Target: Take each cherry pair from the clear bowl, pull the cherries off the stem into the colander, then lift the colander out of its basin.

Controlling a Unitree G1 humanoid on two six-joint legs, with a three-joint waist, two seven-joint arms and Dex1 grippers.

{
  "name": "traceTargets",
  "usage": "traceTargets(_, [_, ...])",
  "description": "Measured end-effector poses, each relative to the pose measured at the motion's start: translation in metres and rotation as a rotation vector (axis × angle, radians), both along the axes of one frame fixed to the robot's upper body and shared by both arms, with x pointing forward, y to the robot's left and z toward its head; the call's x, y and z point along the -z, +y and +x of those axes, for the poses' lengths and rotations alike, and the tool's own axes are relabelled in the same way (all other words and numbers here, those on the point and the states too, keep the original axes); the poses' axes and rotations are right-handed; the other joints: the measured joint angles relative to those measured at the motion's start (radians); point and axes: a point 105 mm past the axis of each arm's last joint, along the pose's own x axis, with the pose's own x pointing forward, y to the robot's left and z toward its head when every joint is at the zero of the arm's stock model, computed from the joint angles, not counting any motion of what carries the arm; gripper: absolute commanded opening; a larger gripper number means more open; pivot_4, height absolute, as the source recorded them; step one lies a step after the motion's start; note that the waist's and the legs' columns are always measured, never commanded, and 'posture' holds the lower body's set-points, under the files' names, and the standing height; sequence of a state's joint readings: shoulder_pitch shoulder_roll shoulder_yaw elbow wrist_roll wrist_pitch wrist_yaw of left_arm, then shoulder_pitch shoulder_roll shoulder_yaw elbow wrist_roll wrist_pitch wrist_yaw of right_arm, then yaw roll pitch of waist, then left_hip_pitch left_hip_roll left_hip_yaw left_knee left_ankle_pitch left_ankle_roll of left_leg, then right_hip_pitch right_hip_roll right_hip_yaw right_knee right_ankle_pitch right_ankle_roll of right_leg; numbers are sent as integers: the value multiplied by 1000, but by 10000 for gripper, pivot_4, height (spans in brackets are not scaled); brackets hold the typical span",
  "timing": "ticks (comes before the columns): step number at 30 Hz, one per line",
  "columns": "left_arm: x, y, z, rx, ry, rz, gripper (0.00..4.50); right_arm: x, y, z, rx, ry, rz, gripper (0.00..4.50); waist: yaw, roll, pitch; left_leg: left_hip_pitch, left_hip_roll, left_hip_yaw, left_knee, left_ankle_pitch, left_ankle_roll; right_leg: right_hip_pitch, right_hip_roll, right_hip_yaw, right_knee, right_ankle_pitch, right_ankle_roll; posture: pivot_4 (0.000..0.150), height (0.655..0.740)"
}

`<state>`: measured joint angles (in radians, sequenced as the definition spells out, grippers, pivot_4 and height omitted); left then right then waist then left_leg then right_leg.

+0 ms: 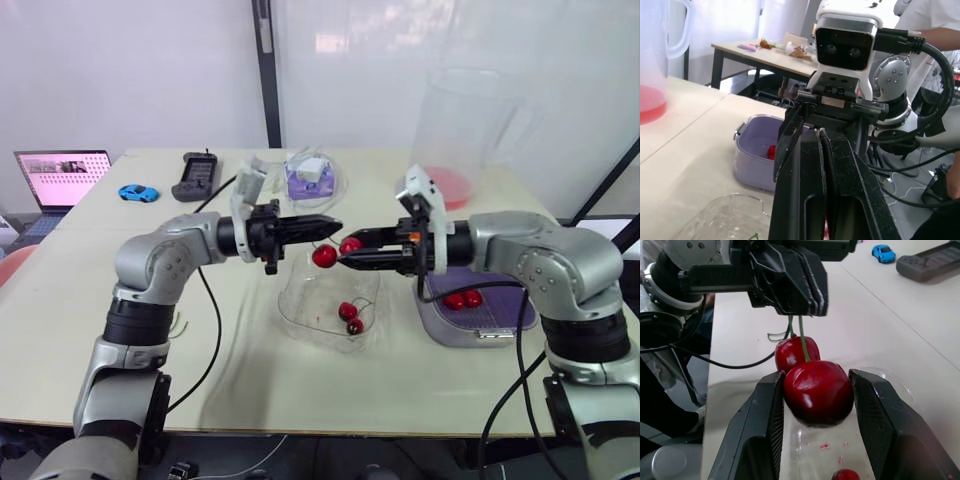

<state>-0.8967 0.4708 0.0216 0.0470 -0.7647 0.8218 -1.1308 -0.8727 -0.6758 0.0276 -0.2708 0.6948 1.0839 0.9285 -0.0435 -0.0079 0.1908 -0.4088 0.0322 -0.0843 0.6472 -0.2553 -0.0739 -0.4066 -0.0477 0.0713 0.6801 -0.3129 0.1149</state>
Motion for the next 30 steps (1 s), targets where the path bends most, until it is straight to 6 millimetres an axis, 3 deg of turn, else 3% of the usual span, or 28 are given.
traceTargets(3, [0, 0, 0, 2, 1, -4, 0, 0, 1, -2, -9, 12, 6, 10407, 0, 0, 0, 0, 0, 0, 0, 0, 0, 0, 0, 0, 0, 0, 0, 1500, 7332])
traceTargets(17, [-1, 0, 2, -23, 2, -10, 0, -1, -5, 0, 22, 9, -8, 9855, 0, 0, 0, 0, 0, 0, 0, 0, 0, 0, 0, 0, 0, 0, 0, 1500, 7332])
traceTargets(23, [-3, 9, 5, -62, -9, -36, 0, 16, -54, 11, 180, 67, -118, 9855, 4, 0, 0, 0, 0, 0, 0, 0, 0, 0, 0, 0, -2, 0, 0, 1500, 7332])
traceTargets(30, [-1, 9, 6, -79, -6, -41, 0, -3, -94, 4, 245, 45, -192, 9855, 2, 0, 0, 0, 0, 0, -1, 0, 0, 0, 0, 0, -3, 0, 0, 1500, 7332])
